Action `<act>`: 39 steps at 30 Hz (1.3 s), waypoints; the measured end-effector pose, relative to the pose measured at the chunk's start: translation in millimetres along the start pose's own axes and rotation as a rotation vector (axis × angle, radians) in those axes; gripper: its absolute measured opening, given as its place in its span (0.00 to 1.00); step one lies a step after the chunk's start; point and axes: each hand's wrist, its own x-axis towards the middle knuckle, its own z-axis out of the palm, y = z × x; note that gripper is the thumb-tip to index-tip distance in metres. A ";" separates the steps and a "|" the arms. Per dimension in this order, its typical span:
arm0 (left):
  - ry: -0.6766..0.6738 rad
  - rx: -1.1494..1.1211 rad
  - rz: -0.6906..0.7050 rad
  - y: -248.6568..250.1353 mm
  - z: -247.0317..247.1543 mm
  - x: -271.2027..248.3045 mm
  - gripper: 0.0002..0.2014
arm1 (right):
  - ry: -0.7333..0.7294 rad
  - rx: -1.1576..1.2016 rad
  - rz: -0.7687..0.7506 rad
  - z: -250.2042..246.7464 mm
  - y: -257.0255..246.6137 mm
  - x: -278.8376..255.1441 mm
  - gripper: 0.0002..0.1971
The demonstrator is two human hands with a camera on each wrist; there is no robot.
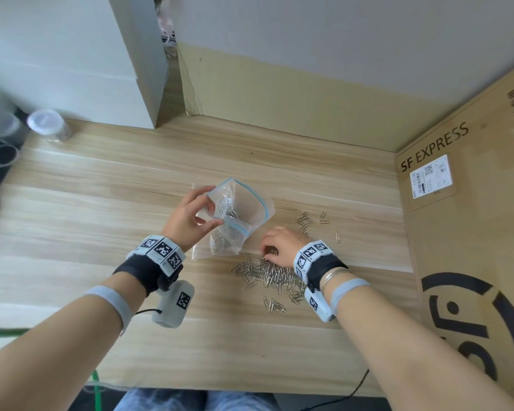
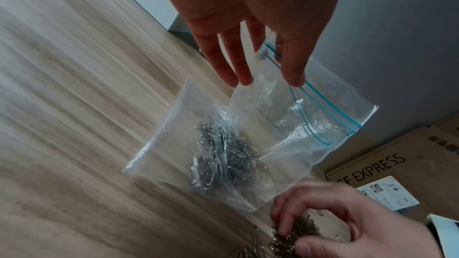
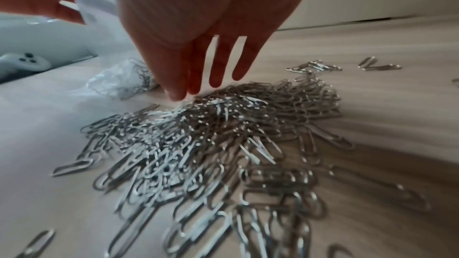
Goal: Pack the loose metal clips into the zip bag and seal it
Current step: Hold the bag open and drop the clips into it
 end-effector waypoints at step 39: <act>-0.018 -0.037 -0.010 1.2 12.5 1.8 0.10 | 0.006 0.120 0.127 30.6 15.0 -23.0 0.19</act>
